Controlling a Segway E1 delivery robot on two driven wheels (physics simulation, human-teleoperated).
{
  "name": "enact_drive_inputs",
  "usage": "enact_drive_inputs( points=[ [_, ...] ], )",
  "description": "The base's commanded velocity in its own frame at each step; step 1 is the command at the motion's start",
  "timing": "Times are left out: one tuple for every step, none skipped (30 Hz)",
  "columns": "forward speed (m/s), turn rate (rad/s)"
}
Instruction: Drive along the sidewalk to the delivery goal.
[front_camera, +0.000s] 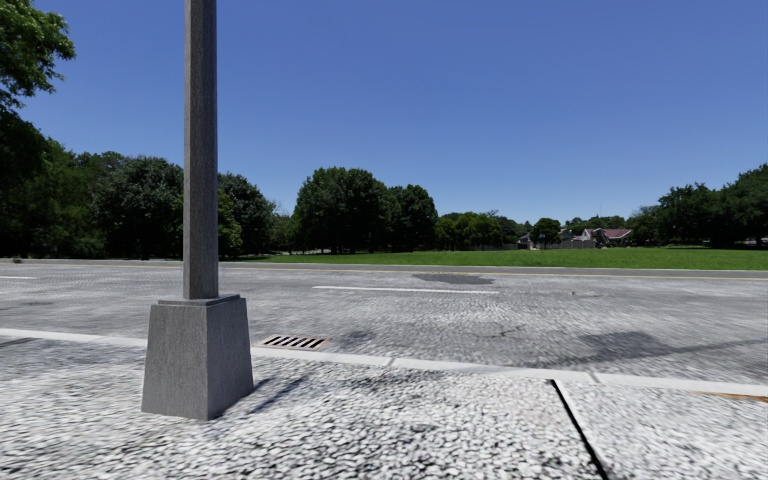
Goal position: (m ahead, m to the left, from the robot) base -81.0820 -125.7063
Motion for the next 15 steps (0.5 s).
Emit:
enact_drive_inputs(
  points=[
    [0.00,0.00],
    [0.00,0.00],
    [0.00,0.00],
    [0.00,0.00],
    [0.00,0.00],
    [0.00,0.00],
    [0.00,0.00],
    [0.00,0.00],
    [0.00,0.00],
    [0.00,0.00],
    [0.00,0.00],
    [0.00,0.00],
    [0.00,0.00],
    [0.00,0.00],
    [0.00,0.00]
  ],
)
